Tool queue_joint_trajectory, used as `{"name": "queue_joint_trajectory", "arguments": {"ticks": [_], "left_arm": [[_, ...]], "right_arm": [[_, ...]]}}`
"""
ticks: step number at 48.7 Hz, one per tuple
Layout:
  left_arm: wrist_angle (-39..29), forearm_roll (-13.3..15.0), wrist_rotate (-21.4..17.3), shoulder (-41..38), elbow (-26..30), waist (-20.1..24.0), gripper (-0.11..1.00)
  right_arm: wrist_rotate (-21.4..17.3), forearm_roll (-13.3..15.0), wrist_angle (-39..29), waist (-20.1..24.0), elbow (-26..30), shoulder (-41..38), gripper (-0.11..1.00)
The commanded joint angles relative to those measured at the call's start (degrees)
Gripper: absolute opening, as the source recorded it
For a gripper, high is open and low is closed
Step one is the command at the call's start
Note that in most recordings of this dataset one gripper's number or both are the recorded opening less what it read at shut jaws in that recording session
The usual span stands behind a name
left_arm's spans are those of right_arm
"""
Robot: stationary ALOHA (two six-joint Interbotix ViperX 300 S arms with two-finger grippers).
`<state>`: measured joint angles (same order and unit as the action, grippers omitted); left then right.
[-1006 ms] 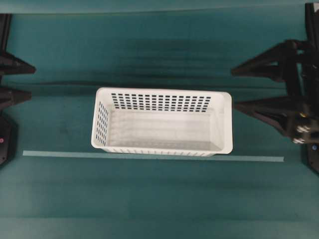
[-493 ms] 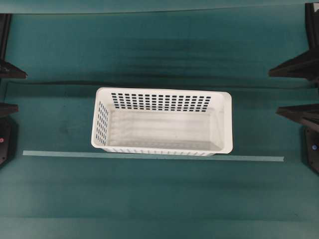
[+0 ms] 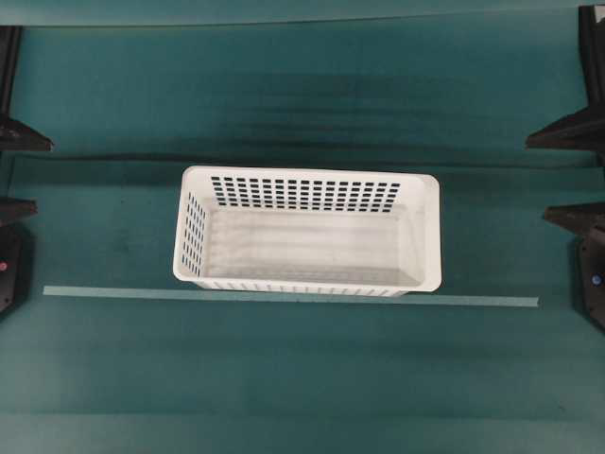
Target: Lift the white basket with both hands.
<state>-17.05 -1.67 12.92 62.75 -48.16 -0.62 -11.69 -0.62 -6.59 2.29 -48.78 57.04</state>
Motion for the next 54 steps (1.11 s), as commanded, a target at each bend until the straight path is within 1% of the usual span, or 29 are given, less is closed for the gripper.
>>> {"name": "queue_joint_trajectory", "arguments": {"ticks": [1,14,41,54], "left_arm": [[0.62,-0.18,0.00,-0.79,0.79,-0.09,0.83],[0.62,-0.18,0.00,-0.79,0.79,-0.09,0.83],[0.88,-0.18,0.35,-0.79,0.79,0.00,0.83],[0.88,-0.18,0.35,-0.79,-0.18,-0.09,0.82]], "right_arm": [[0.09,0.09,0.70,0.09,0.44,-0.79,0.90],[0.18,0.09,1.93,0.09,0.44,-0.35,0.90],[0.09,0.09,2.02,0.09,-0.26,0.35,0.90],[0.00,0.09,2.02,0.09,-1.67,2.11,0.90]]}}
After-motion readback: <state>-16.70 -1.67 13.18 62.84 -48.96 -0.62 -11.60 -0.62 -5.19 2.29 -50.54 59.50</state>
